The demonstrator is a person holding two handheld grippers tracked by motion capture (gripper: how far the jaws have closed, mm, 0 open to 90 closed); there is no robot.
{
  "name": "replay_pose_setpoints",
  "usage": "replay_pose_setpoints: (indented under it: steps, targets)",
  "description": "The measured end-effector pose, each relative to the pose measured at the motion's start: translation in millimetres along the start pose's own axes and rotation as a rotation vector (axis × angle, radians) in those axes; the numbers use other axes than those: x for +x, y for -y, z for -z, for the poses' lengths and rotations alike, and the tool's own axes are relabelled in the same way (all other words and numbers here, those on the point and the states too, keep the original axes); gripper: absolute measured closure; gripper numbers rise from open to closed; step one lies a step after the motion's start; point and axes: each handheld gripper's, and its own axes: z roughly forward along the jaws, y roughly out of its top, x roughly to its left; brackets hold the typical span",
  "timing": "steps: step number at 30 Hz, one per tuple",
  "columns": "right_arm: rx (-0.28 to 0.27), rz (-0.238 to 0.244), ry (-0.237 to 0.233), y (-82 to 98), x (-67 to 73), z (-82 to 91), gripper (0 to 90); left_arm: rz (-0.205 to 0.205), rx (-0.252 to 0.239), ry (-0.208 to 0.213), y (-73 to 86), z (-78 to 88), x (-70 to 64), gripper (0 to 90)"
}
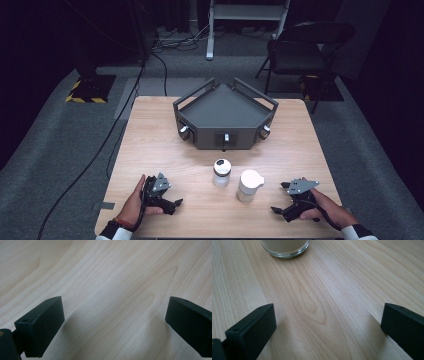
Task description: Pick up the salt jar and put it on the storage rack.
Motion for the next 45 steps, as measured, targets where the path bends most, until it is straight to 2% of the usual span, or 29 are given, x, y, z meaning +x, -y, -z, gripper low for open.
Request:
replay_pose_setpoints:
  steps: [3,5,12,14,18,32,45]
  targets:
    - [0.0,0.001,-0.002,0.0,-0.4,-0.1,0.0,-0.001,-0.048,-0.008,-2.4,2.3,-2.3,1.1]
    - [-0.001,0.003,-0.004,-0.1,-1.0,-0.2,0.0,0.001,-0.069,0.001,-4.7,3.0,-1.7,1.2]
    - [-0.001,0.005,-0.005,-0.1,-1.4,-0.2,0.0,-0.036,-0.099,0.008,-14.4,4.9,-7.1,1.1]
    - [-0.001,0.005,-0.005,-0.1,-1.3,-0.3,0.0,-0.027,-0.119,0.017,-16.9,5.3,-6.7,1.1]
    - [-0.001,0.005,-0.005,0.0,-1.4,-0.3,0.0,-0.044,-0.14,0.023,-24.7,4.5,-8.8,1.0]
    - [-0.001,0.005,-0.005,0.0,-1.3,-0.3,0.0,-0.101,-0.179,0.049,-55.0,-10.0,-15.5,1.0]
    - [-0.001,0.005,-0.005,0.0,-1.3,-0.3,0.0,-0.149,-0.193,0.099,-78.9,-29.4,-22.0,0.9]
